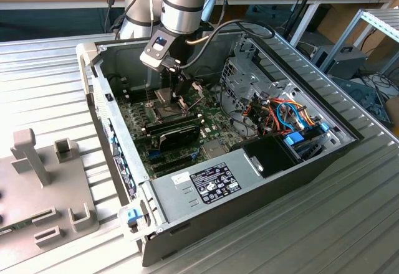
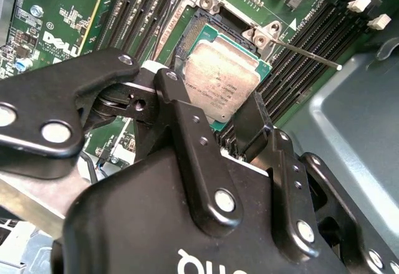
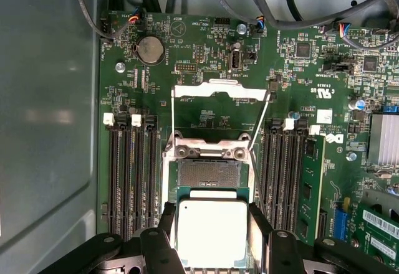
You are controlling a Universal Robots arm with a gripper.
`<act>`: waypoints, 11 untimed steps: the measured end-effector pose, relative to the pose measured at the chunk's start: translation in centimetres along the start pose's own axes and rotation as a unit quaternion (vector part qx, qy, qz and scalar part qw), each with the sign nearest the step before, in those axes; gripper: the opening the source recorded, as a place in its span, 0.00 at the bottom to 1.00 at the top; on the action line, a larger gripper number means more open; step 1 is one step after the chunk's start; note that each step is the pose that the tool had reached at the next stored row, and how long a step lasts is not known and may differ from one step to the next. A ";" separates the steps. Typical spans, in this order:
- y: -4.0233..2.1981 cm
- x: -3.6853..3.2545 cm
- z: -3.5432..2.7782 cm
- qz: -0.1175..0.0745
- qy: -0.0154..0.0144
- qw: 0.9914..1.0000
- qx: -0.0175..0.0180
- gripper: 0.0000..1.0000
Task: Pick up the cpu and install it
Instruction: 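Place the cpu into insertion slot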
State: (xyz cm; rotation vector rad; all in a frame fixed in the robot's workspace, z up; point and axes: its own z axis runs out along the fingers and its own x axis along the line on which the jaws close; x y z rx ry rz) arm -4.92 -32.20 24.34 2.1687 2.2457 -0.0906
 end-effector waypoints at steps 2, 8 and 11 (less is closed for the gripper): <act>0.00 0.00 0.08 0.000 0.000 1.000 0.000 0.55; 0.00 0.00 0.09 0.000 0.000 1.000 0.000 0.55; 0.00 0.01 0.11 0.000 0.000 1.000 0.000 0.55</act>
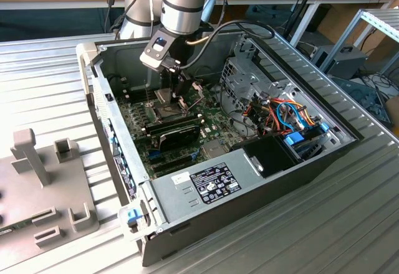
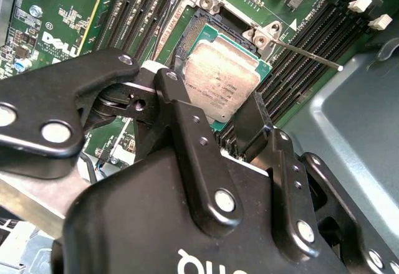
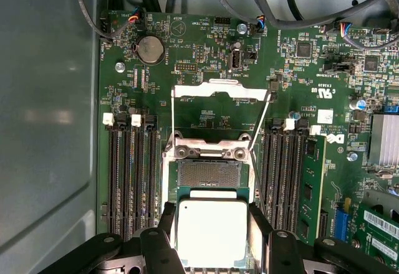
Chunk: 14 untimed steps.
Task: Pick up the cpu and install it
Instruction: 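Place the cpu into insertion slot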
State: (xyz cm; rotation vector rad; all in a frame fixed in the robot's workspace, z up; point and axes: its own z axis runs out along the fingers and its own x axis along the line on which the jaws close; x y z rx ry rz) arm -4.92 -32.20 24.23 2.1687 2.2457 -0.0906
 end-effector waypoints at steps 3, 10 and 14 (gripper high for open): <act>0.03 0.04 0.84 0.000 0.000 1.000 0.000 0.55; 0.27 0.06 1.29 0.000 0.000 1.000 0.000 0.55; 0.44 0.06 1.32 0.000 0.000 1.000 0.000 0.55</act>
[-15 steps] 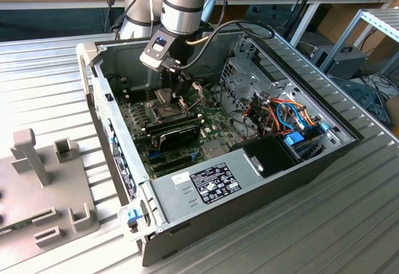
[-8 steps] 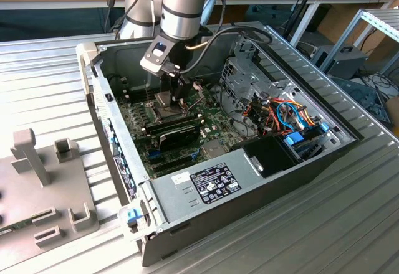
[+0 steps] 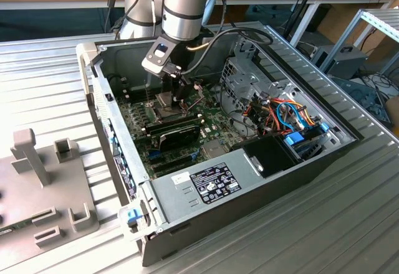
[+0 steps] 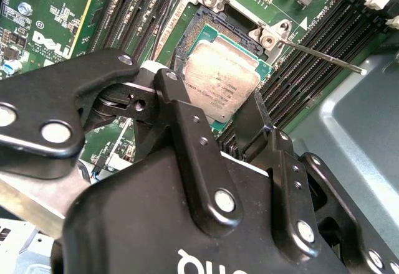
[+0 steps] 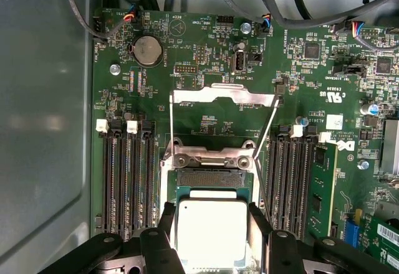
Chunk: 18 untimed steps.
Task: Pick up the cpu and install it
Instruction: 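Place the cpu into insertion slot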
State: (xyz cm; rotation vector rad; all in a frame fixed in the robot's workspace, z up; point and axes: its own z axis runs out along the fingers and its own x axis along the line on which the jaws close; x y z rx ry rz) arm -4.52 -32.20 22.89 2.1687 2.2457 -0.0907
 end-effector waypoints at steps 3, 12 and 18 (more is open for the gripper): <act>0.05 0.00 0.00 0.000 0.000 1.000 0.000 0.55; 0.60 -0.02 -0.01 0.000 0.000 1.000 0.000 0.55; 0.61 -0.02 -0.02 0.000 0.000 1.000 0.000 0.55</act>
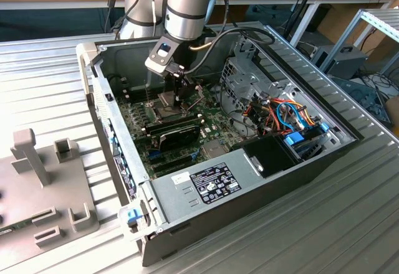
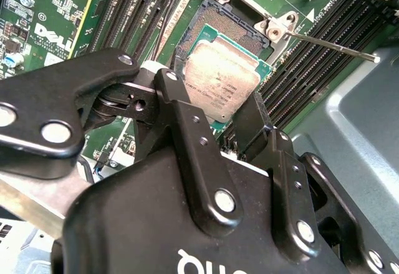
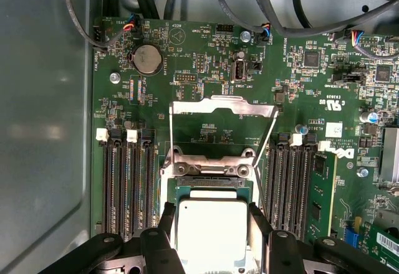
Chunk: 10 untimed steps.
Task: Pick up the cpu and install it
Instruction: 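Place the cpu into insertion slot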
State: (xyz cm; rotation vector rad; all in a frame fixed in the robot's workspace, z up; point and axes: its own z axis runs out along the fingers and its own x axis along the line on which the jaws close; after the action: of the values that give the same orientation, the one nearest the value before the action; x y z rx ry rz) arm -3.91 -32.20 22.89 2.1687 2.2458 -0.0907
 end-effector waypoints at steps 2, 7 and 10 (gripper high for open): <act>0.01 0.01 0.10 0.000 0.000 1.000 0.000 0.55; 0.02 0.04 0.74 0.000 -0.001 1.000 0.000 0.55; -0.13 0.05 0.87 0.000 -0.001 1.000 0.000 0.55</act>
State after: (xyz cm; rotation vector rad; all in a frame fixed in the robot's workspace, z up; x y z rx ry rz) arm -4.06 -32.20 22.02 2.1681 2.2450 -0.0922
